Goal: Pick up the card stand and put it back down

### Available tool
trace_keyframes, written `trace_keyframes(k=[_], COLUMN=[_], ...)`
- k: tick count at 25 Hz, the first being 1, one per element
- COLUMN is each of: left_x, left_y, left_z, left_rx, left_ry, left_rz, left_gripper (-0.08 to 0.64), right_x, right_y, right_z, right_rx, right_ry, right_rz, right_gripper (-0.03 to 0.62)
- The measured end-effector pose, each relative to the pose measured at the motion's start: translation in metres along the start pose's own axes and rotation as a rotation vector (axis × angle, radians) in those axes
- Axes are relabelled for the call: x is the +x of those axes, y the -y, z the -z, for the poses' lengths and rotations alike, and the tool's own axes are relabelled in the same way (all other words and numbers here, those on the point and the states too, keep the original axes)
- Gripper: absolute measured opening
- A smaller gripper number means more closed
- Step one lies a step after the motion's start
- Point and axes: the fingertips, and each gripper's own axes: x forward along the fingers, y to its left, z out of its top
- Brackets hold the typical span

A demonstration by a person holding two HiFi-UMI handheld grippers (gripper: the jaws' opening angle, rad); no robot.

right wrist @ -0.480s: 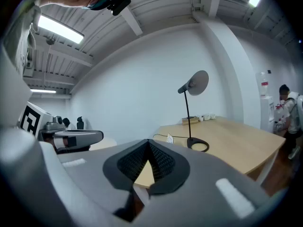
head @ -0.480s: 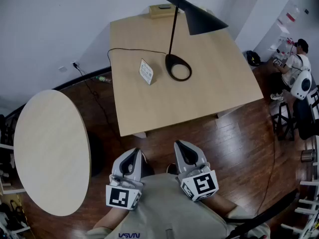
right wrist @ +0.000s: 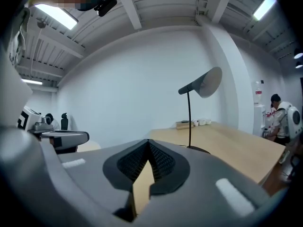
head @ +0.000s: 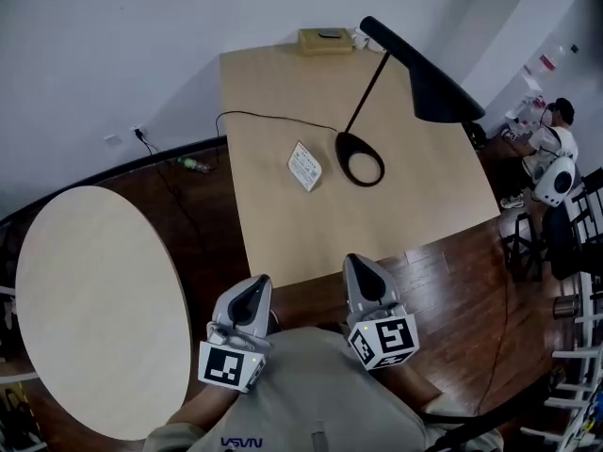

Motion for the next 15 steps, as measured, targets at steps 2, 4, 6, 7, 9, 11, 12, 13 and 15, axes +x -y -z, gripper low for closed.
trace_keyframes(k=[2,4,6,7,9,11,12,13,15], left_x=[0.002,0.004,0.007,0.009,0.016,0.022,0.023,0.025,0.028], left_y=[-0.014,-0.025,-0.035,-0.041,-0.052,-0.061,-0.065,-0.068,-0.076], left_z=[0.000,0.002,0.004,0.005,0.005,0.003,0.001,0.000,-0.002], left_rx=[-0.007,-0.021,-0.030,-0.030,-0.021,-0.013,-0.014,-0.017,-0.021], left_ry=[0.003,-0.006,-0.012,-0.014,-0.012,-0.010,-0.012,-0.018,-0.027], left_rz=[-0.003,-0.007,-0.038,-0.061,-0.115,-0.179,-0.207,-0.232,-0.277], left_gripper=[0.003,0.003,0.003,0.003,0.003,0.003,0.003,0.003,0.003], right_x=[0.016,0.034,0.054,0.065,0.091,0.118,0.132,0.144,0.169], right_y=[0.000,0.002,0.010,0.016,0.032,0.049,0.057,0.064,0.076], right_z=[-0.001,0.000,0.003,0.005,0.012,0.021,0.026,0.032,0.040], right_rx=[-0.008,-0.028,-0.057,-0.069,-0.085,-0.093,-0.096,-0.099,-0.105], right_ry=[-0.006,-0.020,-0.044,-0.057,-0.082,-0.107,-0.122,-0.138,-0.168], right_rz=[0.013,0.013,0.002,-0.005,-0.018,-0.035,-0.045,-0.055,-0.068], right_gripper=[0.000,0.000,0.000,0.000,0.000,0.000,0.000,0.018,0.038])
